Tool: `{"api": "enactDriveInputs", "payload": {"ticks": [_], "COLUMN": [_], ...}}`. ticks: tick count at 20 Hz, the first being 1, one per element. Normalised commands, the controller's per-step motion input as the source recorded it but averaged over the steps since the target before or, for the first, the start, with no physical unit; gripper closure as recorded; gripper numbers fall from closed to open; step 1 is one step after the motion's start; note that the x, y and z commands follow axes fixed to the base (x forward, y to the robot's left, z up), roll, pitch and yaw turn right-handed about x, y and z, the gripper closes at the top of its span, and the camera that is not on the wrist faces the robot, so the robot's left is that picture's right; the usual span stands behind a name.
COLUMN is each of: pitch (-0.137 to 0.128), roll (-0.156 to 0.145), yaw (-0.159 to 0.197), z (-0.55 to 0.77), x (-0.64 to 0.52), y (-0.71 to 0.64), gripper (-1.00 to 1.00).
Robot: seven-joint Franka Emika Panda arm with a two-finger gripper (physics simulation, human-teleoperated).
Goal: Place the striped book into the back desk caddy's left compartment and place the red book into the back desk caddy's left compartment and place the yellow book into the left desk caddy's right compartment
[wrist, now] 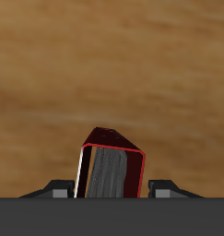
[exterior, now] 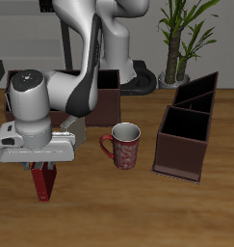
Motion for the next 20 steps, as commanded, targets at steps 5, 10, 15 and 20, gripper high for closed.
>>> {"api": "enactDriveInputs", "payload": {"ticks": [5,10,15,20], "pitch": [0.002,-0.022,-0.051,-0.069], "roll": [0.007,-0.005,-0.031,-0.015], "yaw": [-0.009,0.011,0.007,0.048], "z": [0.01,0.19,0.58,0.65], "x": [0.02,-0.06,-0.25,-0.43], "y": [0.07,0.04,-0.08,-0.09], "gripper": [1.00,1.00,1.00,1.00]}}
